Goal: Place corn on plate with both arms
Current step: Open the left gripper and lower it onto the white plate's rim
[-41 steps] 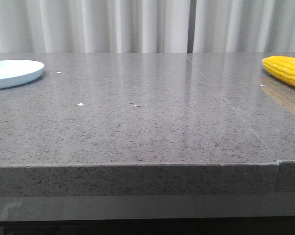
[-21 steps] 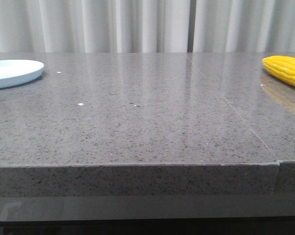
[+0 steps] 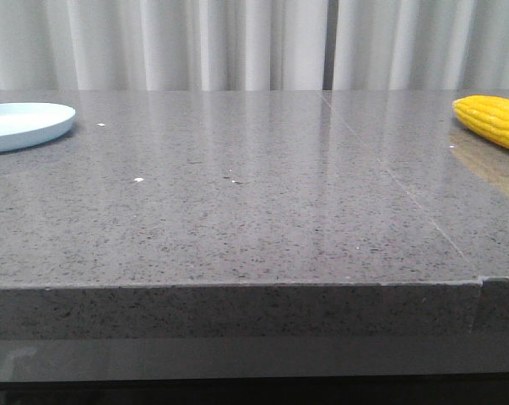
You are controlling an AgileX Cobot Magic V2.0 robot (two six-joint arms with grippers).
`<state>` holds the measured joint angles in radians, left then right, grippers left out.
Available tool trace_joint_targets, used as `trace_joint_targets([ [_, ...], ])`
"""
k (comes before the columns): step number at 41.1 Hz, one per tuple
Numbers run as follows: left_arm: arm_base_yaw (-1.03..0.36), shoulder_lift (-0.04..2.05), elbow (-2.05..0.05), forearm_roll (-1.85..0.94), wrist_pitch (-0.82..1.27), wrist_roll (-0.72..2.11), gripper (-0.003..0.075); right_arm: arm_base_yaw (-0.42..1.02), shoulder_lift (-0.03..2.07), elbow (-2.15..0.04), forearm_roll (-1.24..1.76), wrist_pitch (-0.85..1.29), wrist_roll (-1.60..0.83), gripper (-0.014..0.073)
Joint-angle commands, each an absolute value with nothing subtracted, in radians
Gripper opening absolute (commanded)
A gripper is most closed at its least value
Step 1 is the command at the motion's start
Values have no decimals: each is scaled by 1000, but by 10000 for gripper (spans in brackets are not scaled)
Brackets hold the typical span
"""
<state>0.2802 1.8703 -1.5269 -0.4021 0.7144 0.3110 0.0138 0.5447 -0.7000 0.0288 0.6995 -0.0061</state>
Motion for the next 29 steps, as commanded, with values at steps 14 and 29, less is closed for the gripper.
trace_joint_targets([
  [14, 282, 1899, -1594, -432, 622, 313, 422, 9, 556, -723, 17, 632, -10, 529],
  [29, 282, 1914, -1594, -429, 665, 313, 115, 9, 556, -723, 17, 632, -10, 529],
])
